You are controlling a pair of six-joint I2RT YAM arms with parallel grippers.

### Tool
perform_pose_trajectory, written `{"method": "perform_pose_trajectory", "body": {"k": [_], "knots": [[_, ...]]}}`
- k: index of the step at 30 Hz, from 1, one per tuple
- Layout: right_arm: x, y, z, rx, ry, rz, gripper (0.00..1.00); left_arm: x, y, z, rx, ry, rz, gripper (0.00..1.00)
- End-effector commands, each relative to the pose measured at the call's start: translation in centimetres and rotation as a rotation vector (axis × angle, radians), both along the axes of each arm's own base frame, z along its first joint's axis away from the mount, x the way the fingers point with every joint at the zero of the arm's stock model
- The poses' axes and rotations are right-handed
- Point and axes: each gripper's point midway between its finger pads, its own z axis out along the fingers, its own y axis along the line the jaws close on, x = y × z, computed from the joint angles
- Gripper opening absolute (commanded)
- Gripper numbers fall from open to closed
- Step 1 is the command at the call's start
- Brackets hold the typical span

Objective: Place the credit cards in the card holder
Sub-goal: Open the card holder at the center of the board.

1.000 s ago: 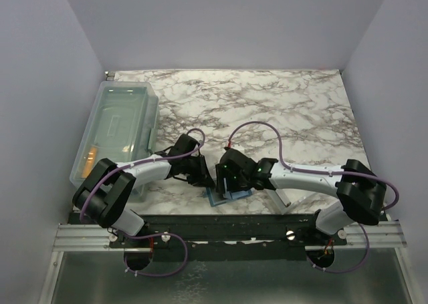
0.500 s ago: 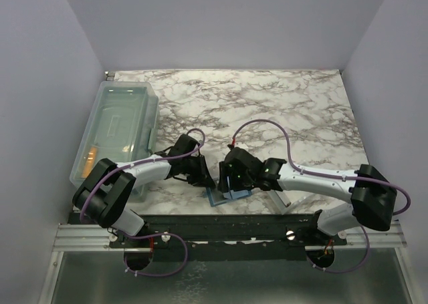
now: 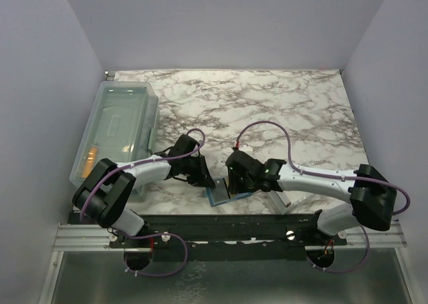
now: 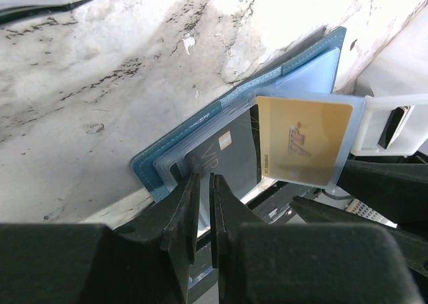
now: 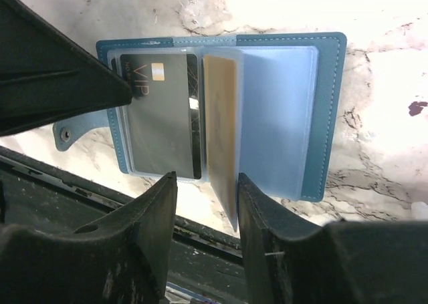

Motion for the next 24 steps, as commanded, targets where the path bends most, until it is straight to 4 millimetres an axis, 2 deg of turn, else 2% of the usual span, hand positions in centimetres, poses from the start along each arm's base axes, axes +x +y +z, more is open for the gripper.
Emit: {"method": "perform_pose_trajectory", "body": {"k": [1, 8, 18, 24], "knots": [[0.0, -1.0, 0.9, 0.025, -0.046, -0.015, 0.43, -0.9, 0.7, -1.0, 0.033, 0.012, -0.016, 0.18], [0.0, 0.2, 1.5, 0.142, -0.075, 0.014, 0.44, -0.9, 0.6, -0.8, 0.027, 0.01, -0.017, 0.19], [-0.2, 1.8, 2.2, 0.202, -0.068, 0.062, 0.43, -0.9, 0.5, -0.3, 0.012, 0.0, -0.016, 0.18], [0.1, 1.5, 2.1, 0.19, -0.08, 0.044, 0.36, -1.0, 0.6, -0.4, 0.014, 0.008, -0.016, 0.18]]}}
